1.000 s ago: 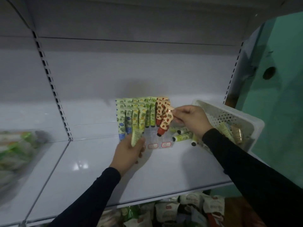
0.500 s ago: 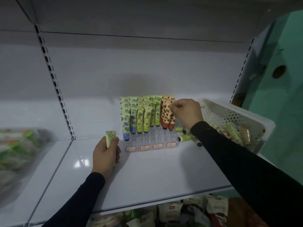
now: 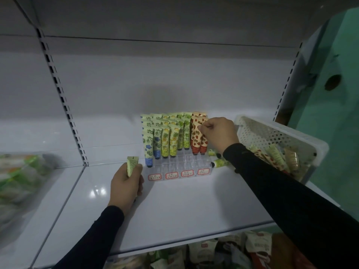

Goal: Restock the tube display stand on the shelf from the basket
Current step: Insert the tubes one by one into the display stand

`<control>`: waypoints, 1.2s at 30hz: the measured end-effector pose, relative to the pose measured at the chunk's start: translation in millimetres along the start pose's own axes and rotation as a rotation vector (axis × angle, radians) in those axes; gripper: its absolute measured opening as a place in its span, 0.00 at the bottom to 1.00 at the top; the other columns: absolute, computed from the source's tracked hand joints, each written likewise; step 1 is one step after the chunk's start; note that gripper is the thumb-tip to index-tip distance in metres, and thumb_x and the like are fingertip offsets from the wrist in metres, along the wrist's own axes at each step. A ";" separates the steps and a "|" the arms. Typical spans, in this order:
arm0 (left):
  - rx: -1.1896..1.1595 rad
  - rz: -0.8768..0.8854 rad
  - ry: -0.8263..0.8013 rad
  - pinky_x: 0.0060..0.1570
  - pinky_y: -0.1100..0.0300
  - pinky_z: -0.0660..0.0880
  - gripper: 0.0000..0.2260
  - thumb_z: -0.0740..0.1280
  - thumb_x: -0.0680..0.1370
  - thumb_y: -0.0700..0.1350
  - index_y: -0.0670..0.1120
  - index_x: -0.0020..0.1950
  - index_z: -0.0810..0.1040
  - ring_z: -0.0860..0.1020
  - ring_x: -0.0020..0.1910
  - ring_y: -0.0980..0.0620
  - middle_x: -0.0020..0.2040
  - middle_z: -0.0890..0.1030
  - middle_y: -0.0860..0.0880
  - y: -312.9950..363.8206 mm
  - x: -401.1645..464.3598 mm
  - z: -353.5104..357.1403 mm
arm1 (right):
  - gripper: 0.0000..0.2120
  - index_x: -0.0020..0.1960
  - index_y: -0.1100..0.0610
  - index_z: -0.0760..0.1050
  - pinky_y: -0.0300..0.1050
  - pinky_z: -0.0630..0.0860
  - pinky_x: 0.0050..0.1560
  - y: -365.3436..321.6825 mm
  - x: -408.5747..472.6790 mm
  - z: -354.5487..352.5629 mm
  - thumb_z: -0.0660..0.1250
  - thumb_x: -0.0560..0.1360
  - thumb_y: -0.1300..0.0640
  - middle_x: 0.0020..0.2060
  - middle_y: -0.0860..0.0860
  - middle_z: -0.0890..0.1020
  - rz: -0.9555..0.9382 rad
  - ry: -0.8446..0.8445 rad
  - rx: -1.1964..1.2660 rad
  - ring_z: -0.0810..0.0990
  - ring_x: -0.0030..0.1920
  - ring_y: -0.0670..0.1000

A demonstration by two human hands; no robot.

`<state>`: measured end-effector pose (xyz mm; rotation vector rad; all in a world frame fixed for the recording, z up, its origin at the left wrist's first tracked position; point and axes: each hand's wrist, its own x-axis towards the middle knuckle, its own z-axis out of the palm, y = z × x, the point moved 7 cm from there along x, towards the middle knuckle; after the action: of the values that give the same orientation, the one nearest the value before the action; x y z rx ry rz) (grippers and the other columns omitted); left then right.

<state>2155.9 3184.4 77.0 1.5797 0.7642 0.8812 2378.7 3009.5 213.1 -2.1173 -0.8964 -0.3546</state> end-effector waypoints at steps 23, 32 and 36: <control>0.018 0.013 -0.009 0.21 0.61 0.66 0.12 0.63 0.81 0.47 0.39 0.42 0.73 0.70 0.24 0.50 0.30 0.76 0.45 0.0 0.7 1.2 | 0.12 0.43 0.60 0.84 0.36 0.69 0.43 -6.0 2.3 0.2 0.67 0.77 0.54 0.41 0.53 0.85 -0.023 0.009 -0.079 0.81 0.44 0.49; 0.022 0.018 -0.009 0.21 0.59 0.66 0.12 0.63 0.81 0.46 0.39 0.42 0.72 0.70 0.24 0.49 0.30 0.76 0.45 -0.3 0.5 1.8 | 0.12 0.43 0.63 0.84 0.45 0.76 0.48 -10.0 -1.0 0.9 0.67 0.77 0.55 0.40 0.57 0.85 -0.057 0.005 -0.081 0.82 0.42 0.53; 0.012 0.017 -0.013 0.21 0.60 0.66 0.12 0.63 0.81 0.46 0.39 0.43 0.72 0.70 0.24 0.50 0.30 0.76 0.44 0.2 -0.3 2.3 | 0.12 0.42 0.63 0.84 0.41 0.74 0.46 -10.3 -0.2 1.0 0.67 0.77 0.55 0.39 0.57 0.85 -0.060 0.009 -0.079 0.81 0.42 0.53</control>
<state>2157.8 3182.9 77.0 1.6032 0.7491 0.8791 2371.3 3014.6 218.1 -2.1621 -0.9557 -0.4364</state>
